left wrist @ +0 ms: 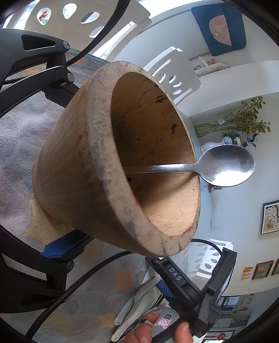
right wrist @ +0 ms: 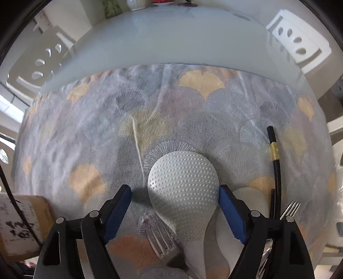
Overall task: Organize utensils
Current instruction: 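Return the right tool to the utensils and grasp the white rice paddle, then lift the white rice paddle with the right tool and place it into the cup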
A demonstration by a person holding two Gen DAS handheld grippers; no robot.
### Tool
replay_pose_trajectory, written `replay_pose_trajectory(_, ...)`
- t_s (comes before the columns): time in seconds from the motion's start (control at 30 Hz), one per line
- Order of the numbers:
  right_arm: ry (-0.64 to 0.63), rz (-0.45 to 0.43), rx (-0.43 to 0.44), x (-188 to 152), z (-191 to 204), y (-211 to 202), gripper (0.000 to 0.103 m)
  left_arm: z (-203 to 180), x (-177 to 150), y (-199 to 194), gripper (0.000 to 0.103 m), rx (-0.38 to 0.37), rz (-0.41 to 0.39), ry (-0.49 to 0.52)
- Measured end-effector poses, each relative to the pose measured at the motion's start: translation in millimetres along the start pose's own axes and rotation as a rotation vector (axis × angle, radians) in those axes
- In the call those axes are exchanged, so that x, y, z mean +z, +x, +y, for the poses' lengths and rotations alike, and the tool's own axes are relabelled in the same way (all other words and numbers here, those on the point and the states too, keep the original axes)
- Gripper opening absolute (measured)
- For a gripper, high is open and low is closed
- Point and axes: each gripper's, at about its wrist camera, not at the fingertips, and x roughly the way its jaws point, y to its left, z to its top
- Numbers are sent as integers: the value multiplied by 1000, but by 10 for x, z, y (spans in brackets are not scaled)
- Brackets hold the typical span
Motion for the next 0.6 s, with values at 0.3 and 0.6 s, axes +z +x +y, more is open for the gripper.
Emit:
replay_pose_trajectory(0.3, 18, -52, 3, -6, -49, -112, 64, -11, -10, 6, 100, 3, 2, 2)
replay_pose_trajectory(0.6, 108, -297, 132, -405, -399, -986, 64, -10, -8, 6, 100, 2, 2, 2)
